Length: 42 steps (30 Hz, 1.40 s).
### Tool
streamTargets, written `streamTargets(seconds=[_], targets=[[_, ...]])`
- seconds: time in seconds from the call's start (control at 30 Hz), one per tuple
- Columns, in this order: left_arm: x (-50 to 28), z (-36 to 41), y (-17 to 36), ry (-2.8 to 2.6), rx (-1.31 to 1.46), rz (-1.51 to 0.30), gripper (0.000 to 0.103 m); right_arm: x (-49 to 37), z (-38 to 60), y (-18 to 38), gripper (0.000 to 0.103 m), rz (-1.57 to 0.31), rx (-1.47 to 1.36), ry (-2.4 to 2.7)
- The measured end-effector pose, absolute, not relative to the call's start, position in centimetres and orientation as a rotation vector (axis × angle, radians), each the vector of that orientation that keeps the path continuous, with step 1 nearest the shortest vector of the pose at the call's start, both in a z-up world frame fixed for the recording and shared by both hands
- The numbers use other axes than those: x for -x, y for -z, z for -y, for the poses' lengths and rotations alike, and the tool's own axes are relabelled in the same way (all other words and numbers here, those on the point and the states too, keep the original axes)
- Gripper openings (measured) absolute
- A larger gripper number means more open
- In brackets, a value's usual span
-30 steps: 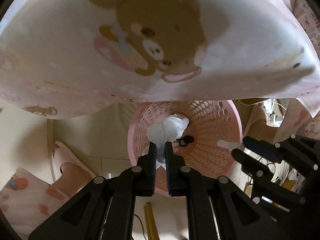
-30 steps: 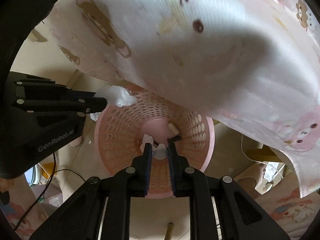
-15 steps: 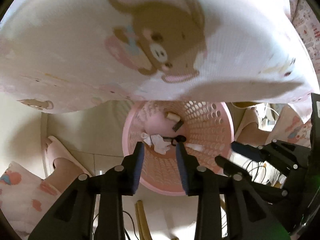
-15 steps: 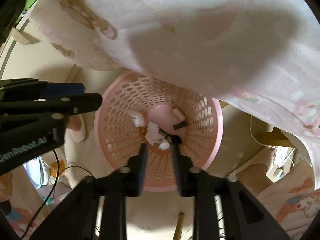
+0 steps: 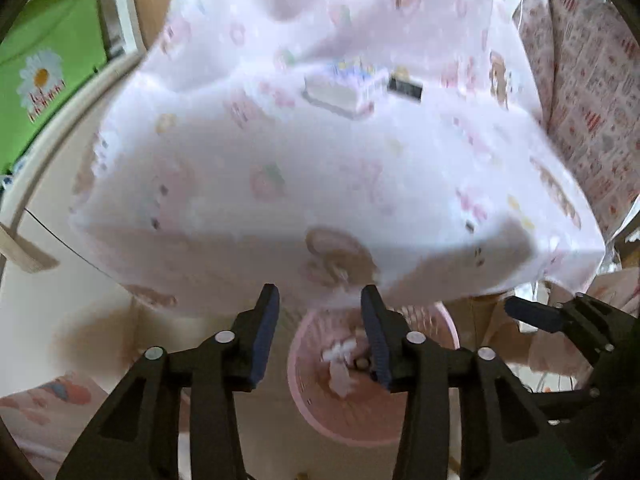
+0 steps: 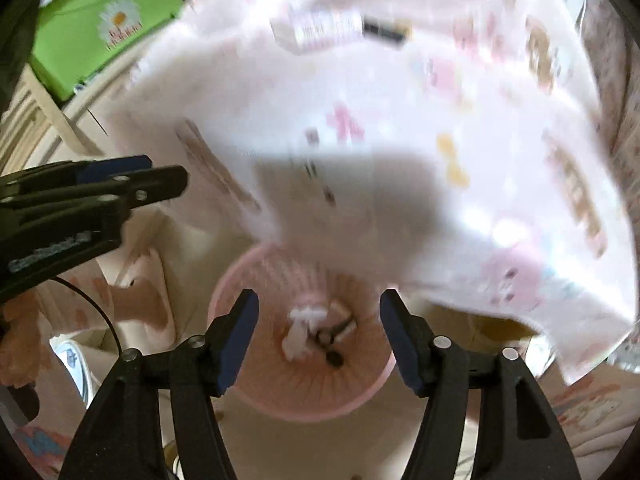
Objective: Collect trash
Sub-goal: 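Open both grippers to drop tissue and tube into the wastebasket, then raise both tools toward the purple patterned box on the cloth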
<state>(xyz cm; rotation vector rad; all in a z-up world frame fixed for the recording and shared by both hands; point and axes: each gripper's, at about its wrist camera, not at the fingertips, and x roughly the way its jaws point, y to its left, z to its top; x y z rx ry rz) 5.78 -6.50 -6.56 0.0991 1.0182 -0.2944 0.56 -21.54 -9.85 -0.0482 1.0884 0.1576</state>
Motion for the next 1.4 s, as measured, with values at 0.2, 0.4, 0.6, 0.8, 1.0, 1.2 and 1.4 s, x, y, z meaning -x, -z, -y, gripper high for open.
streamTargets(seconds=[0.2,0.4,0.6,0.8,1.0,1.2,1.4], targets=[[-5.8,6.0,4.8,0.251,-0.133,-0.9,0.071,-0.5,22.2,6.5,0.067,-0.937,0.037,-0.142],[-5.5,5.8,3.5,0.22,-0.141,-0.835,0.075,-1.0,23.3,4.1,0.071,-0.867,0.015,-0.095],[-7.6,6.7,0.4,0.245,-0.18,-0.767,0.076,-3.0,25.0,1.2,0.072,-0.807,0.05,-0.086],[-10.3,7.6,-4.0,0.259,-0.187,-0.659,0.099,-6.4,27.5,-3.1,0.078,-0.714,0.014,-0.082],[-12.6,8.6,-4.2,0.271,-0.232,-0.601,0.102,-9.7,30.5,-4.5,0.084,-0.626,-0.007,-0.028],[-13.9,8.3,0.5,0.274,-0.216,-0.679,0.102,-11.6,33.4,-1.1,0.084,-0.698,-0.061,0.069],[-15.4,8.6,2.5,0.284,-0.238,-0.709,0.1,-12.7,34.5,-0.8,0.084,-0.689,-0.064,0.108]])
